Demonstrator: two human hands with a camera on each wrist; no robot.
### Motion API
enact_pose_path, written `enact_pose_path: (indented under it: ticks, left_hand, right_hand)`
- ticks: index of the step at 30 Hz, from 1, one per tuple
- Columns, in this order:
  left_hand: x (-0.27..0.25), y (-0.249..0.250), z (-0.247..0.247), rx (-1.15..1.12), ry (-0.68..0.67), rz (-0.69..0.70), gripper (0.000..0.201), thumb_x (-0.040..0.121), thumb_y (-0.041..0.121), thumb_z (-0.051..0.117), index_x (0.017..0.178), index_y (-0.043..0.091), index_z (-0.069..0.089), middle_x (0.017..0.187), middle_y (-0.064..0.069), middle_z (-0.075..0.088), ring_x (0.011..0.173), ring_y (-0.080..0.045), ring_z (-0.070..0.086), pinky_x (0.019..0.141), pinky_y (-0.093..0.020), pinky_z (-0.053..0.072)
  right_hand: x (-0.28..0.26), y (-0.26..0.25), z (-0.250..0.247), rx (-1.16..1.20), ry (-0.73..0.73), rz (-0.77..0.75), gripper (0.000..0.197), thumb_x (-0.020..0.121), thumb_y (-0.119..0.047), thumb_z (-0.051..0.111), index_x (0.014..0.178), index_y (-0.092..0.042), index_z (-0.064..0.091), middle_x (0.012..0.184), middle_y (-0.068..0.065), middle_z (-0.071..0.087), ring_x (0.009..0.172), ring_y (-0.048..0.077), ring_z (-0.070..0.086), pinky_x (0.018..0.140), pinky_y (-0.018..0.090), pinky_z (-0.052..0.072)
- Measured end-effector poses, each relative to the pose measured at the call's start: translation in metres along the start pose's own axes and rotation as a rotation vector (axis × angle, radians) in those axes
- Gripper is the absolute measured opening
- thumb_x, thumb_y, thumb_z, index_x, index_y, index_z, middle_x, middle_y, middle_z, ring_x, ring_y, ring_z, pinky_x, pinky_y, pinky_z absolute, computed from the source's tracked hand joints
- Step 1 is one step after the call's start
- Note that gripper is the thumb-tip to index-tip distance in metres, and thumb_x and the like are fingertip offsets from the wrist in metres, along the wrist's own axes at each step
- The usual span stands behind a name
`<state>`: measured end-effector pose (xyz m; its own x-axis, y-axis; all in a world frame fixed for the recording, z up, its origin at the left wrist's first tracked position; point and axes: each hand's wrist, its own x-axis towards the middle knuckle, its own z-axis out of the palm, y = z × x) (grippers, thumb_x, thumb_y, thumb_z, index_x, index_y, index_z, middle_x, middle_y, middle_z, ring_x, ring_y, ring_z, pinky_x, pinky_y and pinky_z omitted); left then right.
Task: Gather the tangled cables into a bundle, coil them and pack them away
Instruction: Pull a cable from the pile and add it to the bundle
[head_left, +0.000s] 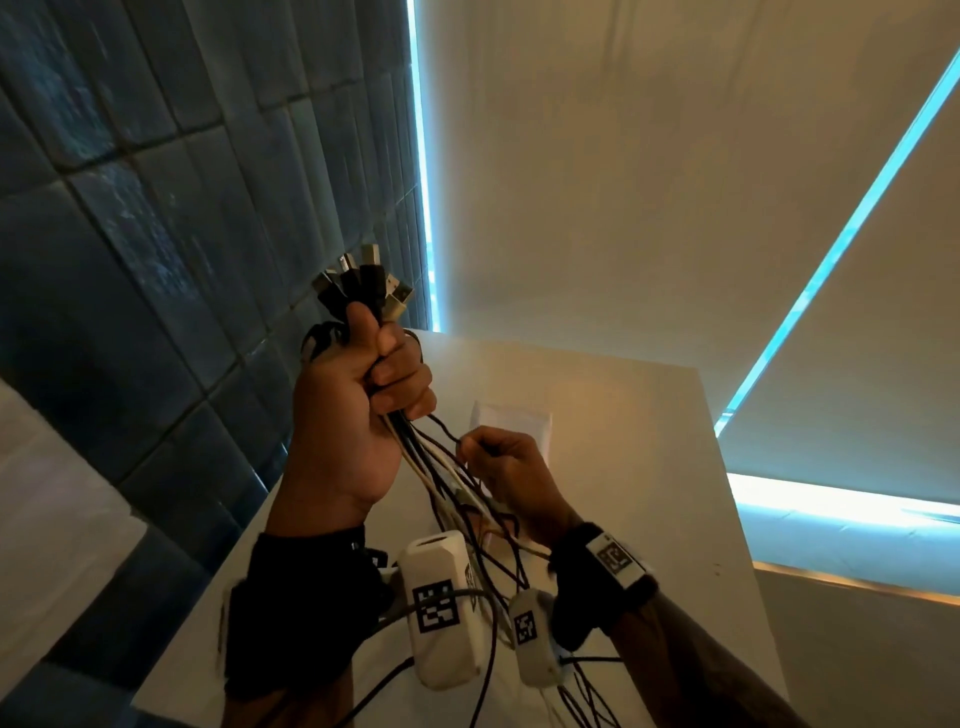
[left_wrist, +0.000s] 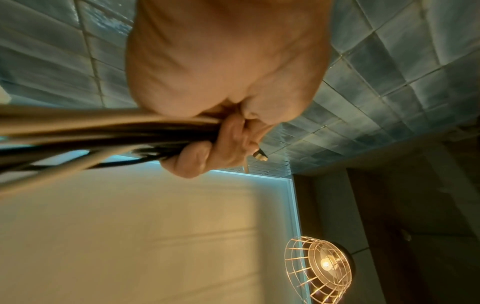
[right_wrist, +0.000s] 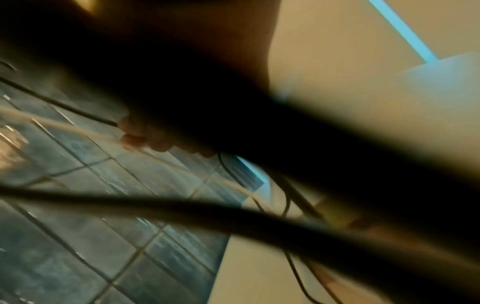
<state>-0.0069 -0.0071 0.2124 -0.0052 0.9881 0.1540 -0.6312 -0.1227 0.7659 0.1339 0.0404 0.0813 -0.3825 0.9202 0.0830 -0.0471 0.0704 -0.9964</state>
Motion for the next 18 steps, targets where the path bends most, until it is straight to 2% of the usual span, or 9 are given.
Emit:
enact_pose_path:
  ticks: [2,5,7,10,12,15,16,18]
  left_hand:
    - [-0.002,0.001,0.003,0.027,-0.011,0.003,0.052,0.100,0.039,0.027,0.057,0.023,0.052,0.048,0.011,0.035,0.038,-0.001,0.027,0.041,-0.018,0.027]
    - [-0.004,0.003,0.007,0.045,-0.060,-0.006,0.053,0.100,0.038,0.025,0.057,0.023,0.052,0.048,0.012,0.034,0.037,0.000,0.027,0.041,-0.018,0.025]
    - [-0.005,0.005,0.010,0.071,-0.086,-0.001,0.053,0.101,0.036,0.024,0.059,0.023,0.052,0.048,0.012,0.035,0.037,0.000,0.027,0.042,-0.019,0.025]
    - [-0.007,0.008,0.011,0.104,-0.066,0.002,0.052,0.102,0.036,0.024,0.059,0.021,0.050,0.049,0.011,0.034,0.037,-0.001,0.026,0.042,-0.020,0.023]
    - [-0.006,0.007,0.010,0.123,-0.023,-0.011,0.050,0.101,0.037,0.026,0.060,0.020,0.049,0.048,0.011,0.032,0.037,-0.001,0.025,0.041,-0.019,0.023]
    - [-0.002,0.004,0.004,0.175,0.078,-0.024,0.044,0.099,0.038,0.029,0.064,0.017,0.043,0.045,0.010,0.033,0.035,-0.002,0.025,0.041,-0.020,0.021]
    - [0.001,0.002,0.000,0.191,0.119,-0.028,0.042,0.100,0.038,0.030,0.065,0.016,0.041,0.045,0.011,0.033,0.035,-0.002,0.025,0.042,-0.021,0.020]
    - [0.004,-0.005,-0.008,0.214,0.199,-0.049,0.041,0.100,0.039,0.031,0.067,0.017,0.039,0.043,0.011,0.033,0.034,-0.002,0.025,0.042,-0.021,0.019]
  right_hand:
    - [-0.001,0.016,-0.004,-0.055,0.054,0.055,0.025,0.095,-0.004,0.050,0.075,-0.009,0.064,0.065,-0.011,0.059,0.062,0.001,0.053,0.063,0.015,0.045]
    - [-0.005,0.034,-0.006,-0.078,0.108,0.160,0.022,0.095,-0.003,0.049,0.078,-0.002,0.063,0.070,0.002,0.058,0.057,0.002,0.056,0.055,0.012,0.046]
    - [-0.008,0.043,-0.008,-0.040,0.145,0.221,0.021,0.094,0.001,0.047,0.080,0.006,0.062,0.067,0.006,0.057,0.053,0.005,0.057,0.050,0.012,0.045]
    - [-0.013,0.053,-0.008,-0.011,0.181,0.307,0.019,0.093,0.005,0.047,0.083,0.009,0.062,0.074,0.010,0.061,0.053,0.000,0.061,0.051,0.011,0.047]
    - [-0.013,0.060,-0.011,-0.101,0.219,0.341,0.018,0.092,0.001,0.050,0.085,0.010,0.064,0.079,0.012,0.063,0.056,0.001,0.060,0.049,0.010,0.046]
    - [-0.006,0.055,-0.016,-0.242,0.342,0.273,0.018,0.090,-0.007,0.057,0.083,0.003,0.070,0.074,0.003,0.064,0.063,0.006,0.055,0.052,0.009,0.043]
    - [-0.003,0.049,-0.017,-0.238,0.373,0.243,0.017,0.089,-0.010,0.059,0.081,-0.002,0.071,0.070,-0.001,0.062,0.062,0.008,0.053,0.053,0.014,0.042]
    - [0.003,0.029,-0.016,-0.131,0.402,0.167,0.015,0.089,-0.013,0.061,0.080,-0.005,0.070,0.061,-0.003,0.055,0.055,0.010,0.045,0.048,0.019,0.036]
